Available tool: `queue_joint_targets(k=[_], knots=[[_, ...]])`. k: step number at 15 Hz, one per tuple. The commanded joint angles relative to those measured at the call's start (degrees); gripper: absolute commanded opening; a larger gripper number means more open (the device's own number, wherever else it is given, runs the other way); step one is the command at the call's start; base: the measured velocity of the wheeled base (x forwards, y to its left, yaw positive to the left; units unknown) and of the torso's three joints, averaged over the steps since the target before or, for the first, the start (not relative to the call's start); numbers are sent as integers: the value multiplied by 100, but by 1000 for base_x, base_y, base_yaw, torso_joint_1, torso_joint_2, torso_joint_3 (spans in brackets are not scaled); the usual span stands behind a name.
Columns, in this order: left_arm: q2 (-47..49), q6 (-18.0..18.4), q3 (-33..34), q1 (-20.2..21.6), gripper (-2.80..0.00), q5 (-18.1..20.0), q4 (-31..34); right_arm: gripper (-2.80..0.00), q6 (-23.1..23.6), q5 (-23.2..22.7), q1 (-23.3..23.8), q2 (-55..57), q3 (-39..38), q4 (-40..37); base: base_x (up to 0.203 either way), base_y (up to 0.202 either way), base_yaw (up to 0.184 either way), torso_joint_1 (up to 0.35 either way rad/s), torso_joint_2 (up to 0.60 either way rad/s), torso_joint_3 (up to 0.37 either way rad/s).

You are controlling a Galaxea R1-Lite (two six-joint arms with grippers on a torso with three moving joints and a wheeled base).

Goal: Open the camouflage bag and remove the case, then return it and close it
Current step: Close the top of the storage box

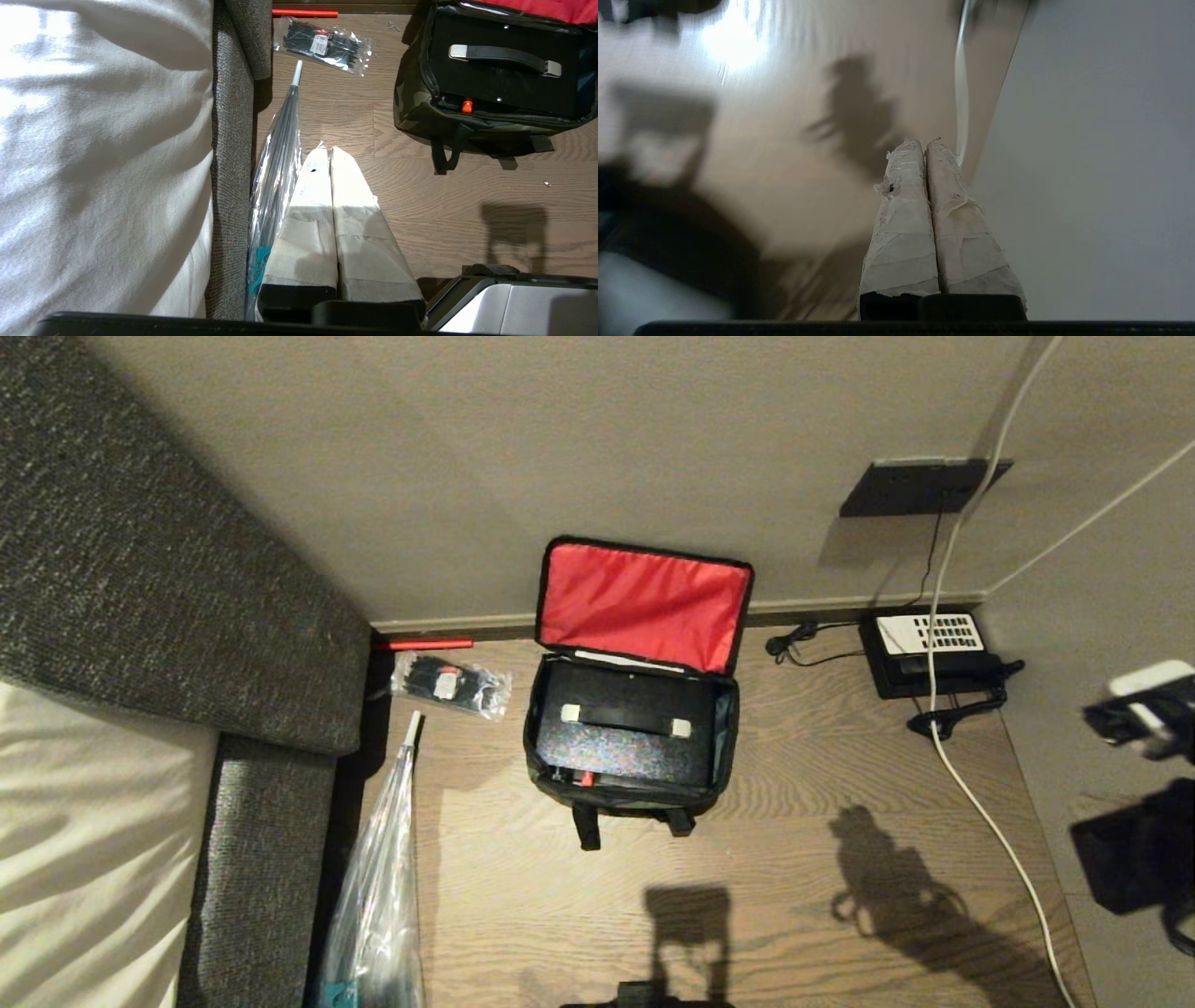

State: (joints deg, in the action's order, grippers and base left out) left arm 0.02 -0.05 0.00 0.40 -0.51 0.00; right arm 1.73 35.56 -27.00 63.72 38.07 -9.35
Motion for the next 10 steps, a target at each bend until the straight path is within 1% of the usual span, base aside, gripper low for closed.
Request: queue_joint_targets(k=[1,3,5,7,8,10], knots=[[-2,2,9,4,-280,-2,0,-280,-566,-725,706,-1635,-304,-920,0,0,0,0,0,0],[-2,-3,9,4,-280,-2,8,-280,-674,-1387,1156,-2561,-635,-1052,0,0,0,0,0,0],[-2,5,9,4,-280,-2,8,-280,-638,-2012,1753,-3476,-1066,-1082,0,0,0,0,0,0],[-2,-2,9,4,-280,-2,0,-280,-525,-2436,2218,-4343,-1623,-1005,0,0,0,0,0,0],[-2,-4,9,4,-280,-2,0,-280,-438,-2669,2427,-4600,-1963,-916,0,0,0,0,0,0],[-2,-3,9,4,-280,-2,0,-280,-192,-2825,2604,-5080,-2745,-526,0,0,0,0,0,0]])
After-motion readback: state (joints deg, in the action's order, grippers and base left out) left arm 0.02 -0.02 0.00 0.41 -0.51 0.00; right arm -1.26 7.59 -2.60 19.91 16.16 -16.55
